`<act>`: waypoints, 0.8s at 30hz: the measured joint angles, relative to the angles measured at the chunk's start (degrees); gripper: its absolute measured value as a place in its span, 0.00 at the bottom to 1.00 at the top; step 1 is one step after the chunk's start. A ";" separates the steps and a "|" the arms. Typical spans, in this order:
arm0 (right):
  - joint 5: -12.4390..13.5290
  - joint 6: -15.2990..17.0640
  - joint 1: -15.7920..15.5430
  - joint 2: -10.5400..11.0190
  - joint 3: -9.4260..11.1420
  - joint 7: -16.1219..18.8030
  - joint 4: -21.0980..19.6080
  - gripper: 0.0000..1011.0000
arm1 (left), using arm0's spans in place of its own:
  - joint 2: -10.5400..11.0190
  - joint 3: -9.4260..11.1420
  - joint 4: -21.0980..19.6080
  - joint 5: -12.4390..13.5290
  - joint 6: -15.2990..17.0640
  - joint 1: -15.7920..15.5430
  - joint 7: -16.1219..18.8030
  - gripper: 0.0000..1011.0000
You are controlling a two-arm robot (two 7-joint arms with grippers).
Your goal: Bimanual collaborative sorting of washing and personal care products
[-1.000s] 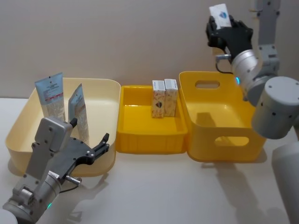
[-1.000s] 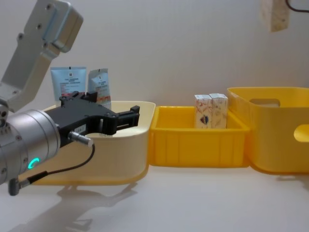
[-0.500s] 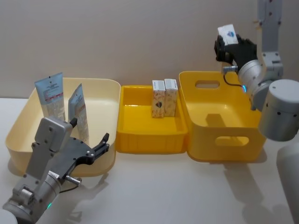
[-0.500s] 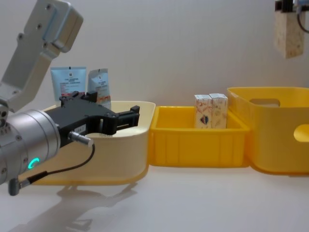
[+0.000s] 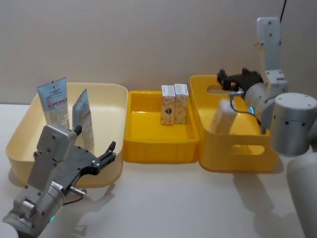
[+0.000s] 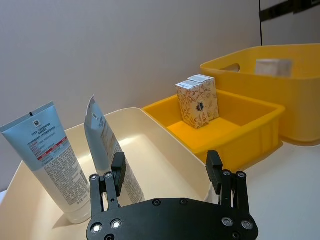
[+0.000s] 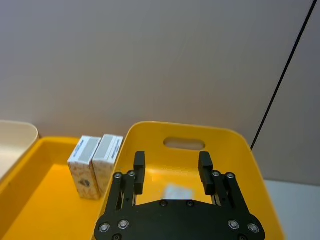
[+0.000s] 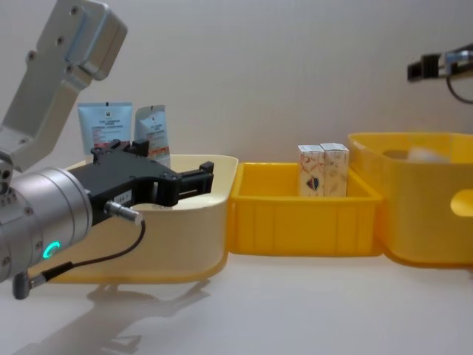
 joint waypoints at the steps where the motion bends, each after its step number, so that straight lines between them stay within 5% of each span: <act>1: 0.00 0.46 0.04 -0.05 0.00 0.04 0.25 0.64 | 0.00 0.00 0.00 0.00 0.00 0.00 0.00 0.99; 13: -0.13 6.25 0.82 -1.02 -0.15 0.71 4.63 0.99 | 0.01 -0.02 -0.02 0.05 0.11 -0.10 -0.05 0.99; 24: -0.19 8.19 1.14 -1.41 -0.22 0.93 6.40 0.99 | 1.02 -0.74 -1.45 1.85 4.56 -2.50 0.07 0.99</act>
